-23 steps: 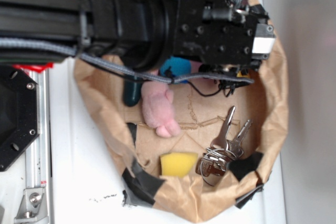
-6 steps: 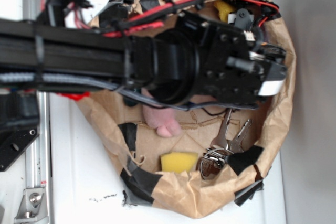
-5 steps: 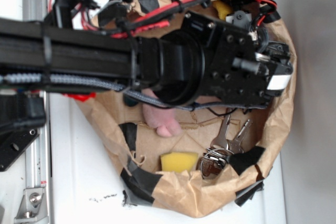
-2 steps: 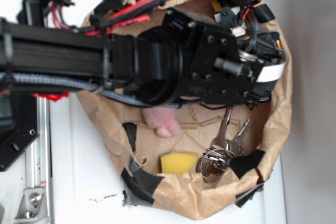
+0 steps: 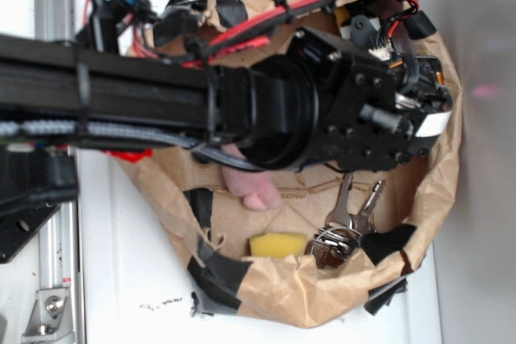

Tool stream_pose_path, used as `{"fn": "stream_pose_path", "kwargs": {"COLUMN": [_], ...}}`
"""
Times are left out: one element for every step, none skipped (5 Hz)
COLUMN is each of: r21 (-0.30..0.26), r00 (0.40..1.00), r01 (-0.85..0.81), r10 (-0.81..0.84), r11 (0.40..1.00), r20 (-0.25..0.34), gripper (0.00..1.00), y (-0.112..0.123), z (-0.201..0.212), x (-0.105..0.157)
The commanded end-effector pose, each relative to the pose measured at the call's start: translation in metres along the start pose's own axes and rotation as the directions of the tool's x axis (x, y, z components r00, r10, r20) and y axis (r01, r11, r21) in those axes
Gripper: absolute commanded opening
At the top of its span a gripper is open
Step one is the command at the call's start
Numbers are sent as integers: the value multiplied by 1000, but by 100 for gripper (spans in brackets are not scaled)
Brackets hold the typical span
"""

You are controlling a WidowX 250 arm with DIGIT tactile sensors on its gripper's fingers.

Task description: Grab the yellow cloth.

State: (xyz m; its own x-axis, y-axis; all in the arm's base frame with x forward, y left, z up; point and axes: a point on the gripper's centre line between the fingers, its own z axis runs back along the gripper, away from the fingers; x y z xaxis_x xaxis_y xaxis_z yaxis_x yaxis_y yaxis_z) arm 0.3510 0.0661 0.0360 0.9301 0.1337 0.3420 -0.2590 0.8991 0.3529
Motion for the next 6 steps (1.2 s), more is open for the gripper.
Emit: {"fn": "stream_pose_path", "kwargs": {"r21": [-13, -14, -16, -17, -17, -168], "r00": [1000, 999, 998, 996, 995, 988], "r01": [12, 43, 61, 82, 94, 149], "r10": [-11, -42, -60, -82, -93, -140], "r11": [1000, 999, 998, 996, 995, 974], "r20": [26, 25, 20, 19, 19, 69], "gripper": [0, 0, 0, 0, 0, 0], "y": [4, 1, 0, -1, -1, 0], "z": [-1, -1, -3, -4, -4, 39], "x": [2, 0, -1, -1, -2, -9]}}
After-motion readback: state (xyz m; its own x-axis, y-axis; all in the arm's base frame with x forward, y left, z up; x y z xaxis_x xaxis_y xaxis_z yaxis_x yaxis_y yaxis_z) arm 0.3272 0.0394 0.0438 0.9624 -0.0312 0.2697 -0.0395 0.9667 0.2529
